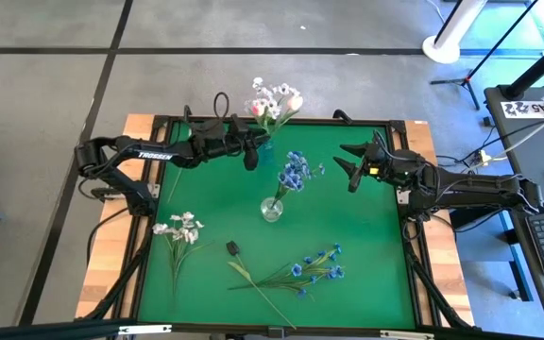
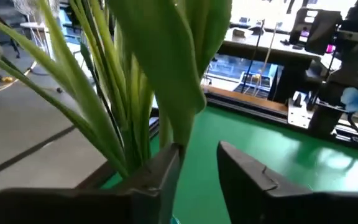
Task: Sort flowers into vase by color
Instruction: Put the pink tulip into the blue vase
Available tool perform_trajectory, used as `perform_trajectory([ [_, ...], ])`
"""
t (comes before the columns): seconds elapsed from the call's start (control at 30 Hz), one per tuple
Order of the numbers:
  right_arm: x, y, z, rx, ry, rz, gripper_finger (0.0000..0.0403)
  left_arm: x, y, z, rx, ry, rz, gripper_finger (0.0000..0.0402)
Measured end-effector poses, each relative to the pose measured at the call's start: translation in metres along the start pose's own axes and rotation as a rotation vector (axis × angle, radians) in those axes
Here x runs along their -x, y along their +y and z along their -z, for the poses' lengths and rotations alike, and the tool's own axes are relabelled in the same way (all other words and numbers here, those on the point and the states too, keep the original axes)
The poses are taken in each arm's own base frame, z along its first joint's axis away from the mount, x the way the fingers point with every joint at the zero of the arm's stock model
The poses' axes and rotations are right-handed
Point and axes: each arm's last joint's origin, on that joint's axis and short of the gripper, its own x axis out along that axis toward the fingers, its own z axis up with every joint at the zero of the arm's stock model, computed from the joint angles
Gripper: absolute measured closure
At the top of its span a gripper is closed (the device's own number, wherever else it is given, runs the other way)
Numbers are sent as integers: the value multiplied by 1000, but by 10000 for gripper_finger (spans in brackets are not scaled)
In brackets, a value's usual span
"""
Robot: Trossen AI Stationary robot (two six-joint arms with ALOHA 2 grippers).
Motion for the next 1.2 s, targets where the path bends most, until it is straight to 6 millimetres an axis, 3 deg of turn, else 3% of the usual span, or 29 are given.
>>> perform_trajectory([
  [0.23,0,0,0,0,0,0,194,15,-5,-4,-12,97,-30,235],
  [0.47,0,0,-1,-4,-13,0,194,36,-14,-22,-30,86,-45,199],
  [0.67,0,0,-4,-14,-44,-2,194,41,-16,-26,-25,80,-40,192],
  [1.2,0,0,-5,-14,-46,-3,194,41,-7,-12,11,219,-92,191],
])
